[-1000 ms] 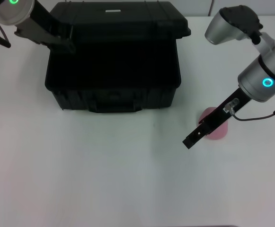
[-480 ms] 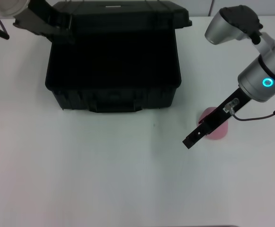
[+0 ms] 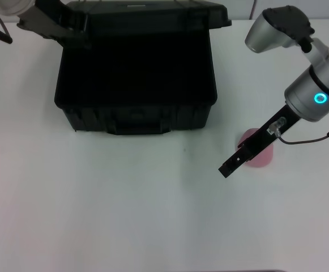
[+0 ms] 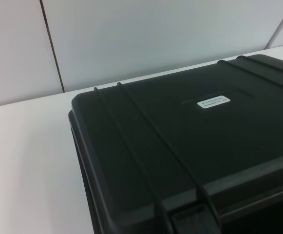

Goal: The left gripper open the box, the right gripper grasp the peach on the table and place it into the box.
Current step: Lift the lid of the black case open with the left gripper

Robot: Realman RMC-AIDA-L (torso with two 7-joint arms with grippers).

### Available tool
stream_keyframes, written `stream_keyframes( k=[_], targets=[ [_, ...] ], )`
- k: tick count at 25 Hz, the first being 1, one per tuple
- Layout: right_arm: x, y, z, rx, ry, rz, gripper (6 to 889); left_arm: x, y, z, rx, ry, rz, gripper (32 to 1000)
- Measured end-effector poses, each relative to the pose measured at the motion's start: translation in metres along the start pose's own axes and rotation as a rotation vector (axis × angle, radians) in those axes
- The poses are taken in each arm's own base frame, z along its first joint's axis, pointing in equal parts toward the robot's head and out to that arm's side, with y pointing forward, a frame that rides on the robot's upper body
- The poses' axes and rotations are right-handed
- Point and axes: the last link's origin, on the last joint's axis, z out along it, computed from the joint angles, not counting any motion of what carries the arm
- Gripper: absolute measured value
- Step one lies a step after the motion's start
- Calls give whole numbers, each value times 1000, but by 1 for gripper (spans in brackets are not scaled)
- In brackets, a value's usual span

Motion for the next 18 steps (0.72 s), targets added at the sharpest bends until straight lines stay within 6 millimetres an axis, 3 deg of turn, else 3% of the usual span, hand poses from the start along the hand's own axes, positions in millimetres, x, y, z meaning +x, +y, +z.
stream_keyframes(
  k=[18],
  targets=[
    [0, -1, -1, 4, -1, 1, 798, 6, 0, -5, -3, 23, 6, 381]
  ],
)
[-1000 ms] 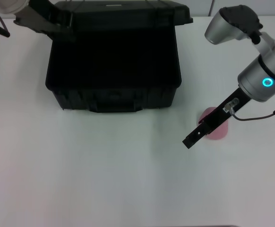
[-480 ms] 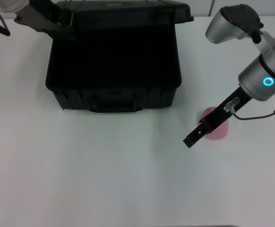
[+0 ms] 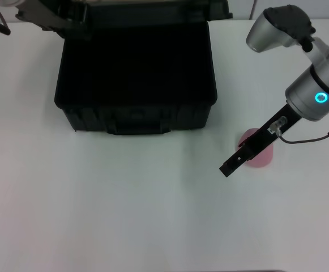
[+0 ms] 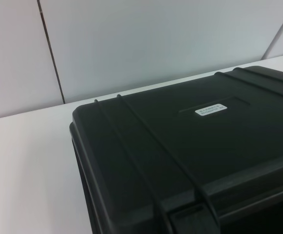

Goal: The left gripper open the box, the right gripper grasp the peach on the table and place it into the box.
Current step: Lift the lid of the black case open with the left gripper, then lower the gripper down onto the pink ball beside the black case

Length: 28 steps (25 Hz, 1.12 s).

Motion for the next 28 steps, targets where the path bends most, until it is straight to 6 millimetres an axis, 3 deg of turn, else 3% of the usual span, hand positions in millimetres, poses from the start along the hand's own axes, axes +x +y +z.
stream_keyframes(
  k=[19, 28],
  targets=[
    [0, 0, 0, 3, 0, 3, 798, 1, 0, -1, 0, 1, 6, 381],
    [4, -12, -10, 37, -7, 26, 798, 0, 0, 0, 0, -2, 7, 380]
  ],
)
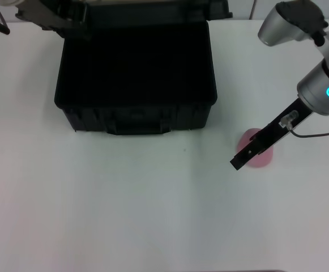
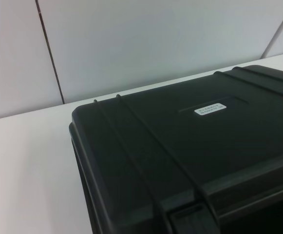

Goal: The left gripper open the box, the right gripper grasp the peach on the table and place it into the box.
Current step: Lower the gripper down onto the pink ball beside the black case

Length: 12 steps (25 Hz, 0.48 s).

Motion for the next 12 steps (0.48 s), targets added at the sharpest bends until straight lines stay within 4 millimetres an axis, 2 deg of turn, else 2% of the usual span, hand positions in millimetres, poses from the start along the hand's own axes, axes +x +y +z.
stream_keyframes(
  k=[12],
  targets=[
    [-4, -13, -12, 51, -34, 10, 798, -1, -1, 1, 0, -5, 0, 380]
  ],
)
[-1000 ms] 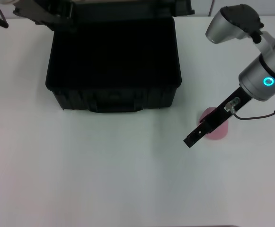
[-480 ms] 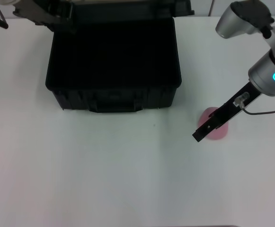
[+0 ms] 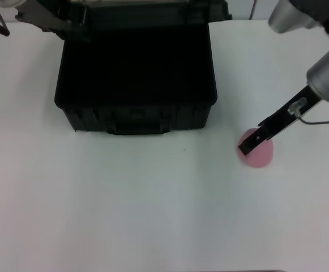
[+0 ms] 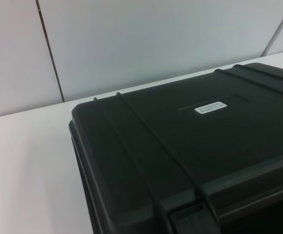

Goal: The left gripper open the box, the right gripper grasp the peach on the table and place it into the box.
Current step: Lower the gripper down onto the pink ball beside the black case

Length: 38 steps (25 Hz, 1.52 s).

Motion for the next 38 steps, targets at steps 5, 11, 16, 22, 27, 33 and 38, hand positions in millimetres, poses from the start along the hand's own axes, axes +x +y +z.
stream_keyframes(
  k=[5, 11, 16, 22, 27, 33, 38],
  targets=[
    [-3, -8, -5, 34, -25, 10, 798, 0, 0, 0, 0, -1, 1, 380],
    [-5, -15, -3, 76, -49, 8, 798, 0, 0, 0, -1, 0, 1, 381],
    [-5, -22, -2, 125, -54, 5, 798, 0, 1, 0, -1, -1, 1, 381],
    [-8, -22, 3, 147, -70, -5, 798, 0, 1, 0, -2, 0, 2, 381],
    [-7, -22, 10, 150, -69, -6, 797, 0, 2, 0, -3, 0, 4, 381],
    [-5, -24, 17, 167, -61, -8, 797, 0, 2, 0, -4, 0, 5, 382],
    [-7, -22, 23, 169, -69, -19, 797, 0, 3, 0, -5, 0, 7, 382]
  ],
)
